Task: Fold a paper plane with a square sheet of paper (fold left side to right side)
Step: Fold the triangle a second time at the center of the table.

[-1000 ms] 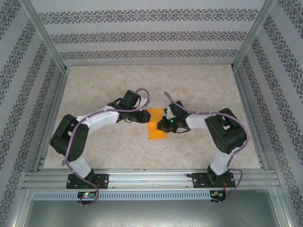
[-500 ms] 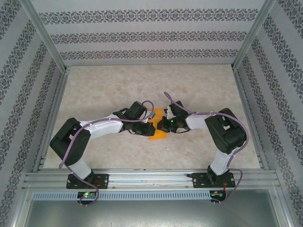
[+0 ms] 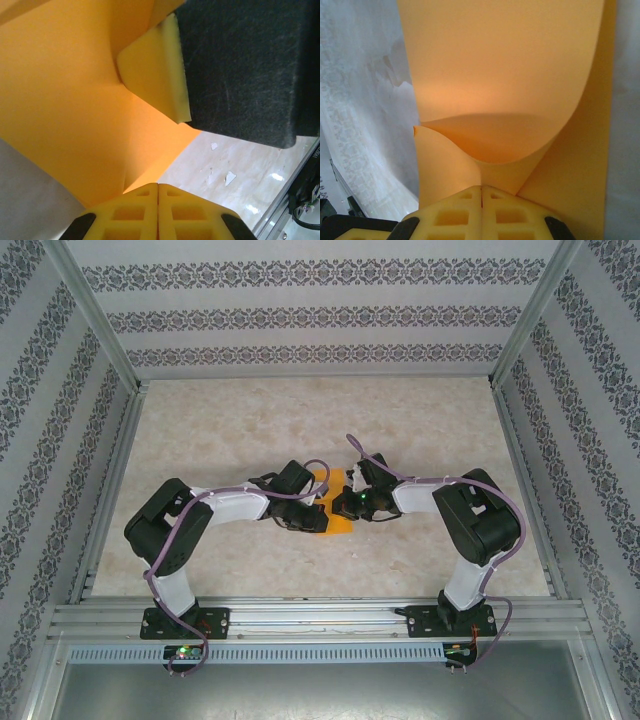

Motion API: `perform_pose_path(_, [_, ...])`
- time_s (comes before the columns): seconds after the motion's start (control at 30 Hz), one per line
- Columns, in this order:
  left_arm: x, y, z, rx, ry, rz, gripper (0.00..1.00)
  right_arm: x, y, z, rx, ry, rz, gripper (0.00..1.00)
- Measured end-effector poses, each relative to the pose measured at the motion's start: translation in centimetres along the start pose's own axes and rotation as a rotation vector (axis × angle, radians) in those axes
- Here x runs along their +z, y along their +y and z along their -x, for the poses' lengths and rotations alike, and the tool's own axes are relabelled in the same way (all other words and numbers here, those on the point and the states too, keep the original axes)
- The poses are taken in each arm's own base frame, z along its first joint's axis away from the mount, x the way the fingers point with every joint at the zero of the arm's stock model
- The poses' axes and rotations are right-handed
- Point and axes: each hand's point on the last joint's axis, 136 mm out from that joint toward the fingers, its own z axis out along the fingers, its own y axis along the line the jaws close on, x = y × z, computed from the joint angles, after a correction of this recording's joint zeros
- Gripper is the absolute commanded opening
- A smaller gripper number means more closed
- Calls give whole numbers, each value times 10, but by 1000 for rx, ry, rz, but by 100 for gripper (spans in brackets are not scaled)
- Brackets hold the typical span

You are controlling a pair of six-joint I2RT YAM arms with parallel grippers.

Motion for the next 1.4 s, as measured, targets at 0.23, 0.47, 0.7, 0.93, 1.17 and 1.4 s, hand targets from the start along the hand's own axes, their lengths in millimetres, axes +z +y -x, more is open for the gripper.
perform_pose_path(0.23, [1, 3, 2, 1, -10, 12, 7, 0, 0, 0, 0, 0, 0, 0])
perform_pose_path(0.47, [1, 5, 3, -1, -16, 23, 6, 0, 0, 0, 0, -1, 0, 0])
perform_pose_path(0.7, [1, 8, 5, -12, -25, 40, 5, 0, 0, 0, 0, 0, 0, 0])
perform_pose_path(0.93, [1, 10, 6, -25, -29, 45, 5, 0, 0, 0, 0, 0, 0, 0])
perform_pose_path(1.17, [0, 14, 7, -35, -36, 59, 4, 0, 0, 0, -1, -1, 0, 0])
perform_pose_path(1.4, [1, 19, 7, -45, -32, 71, 4, 0, 0, 0, -1, -1, 1, 0])
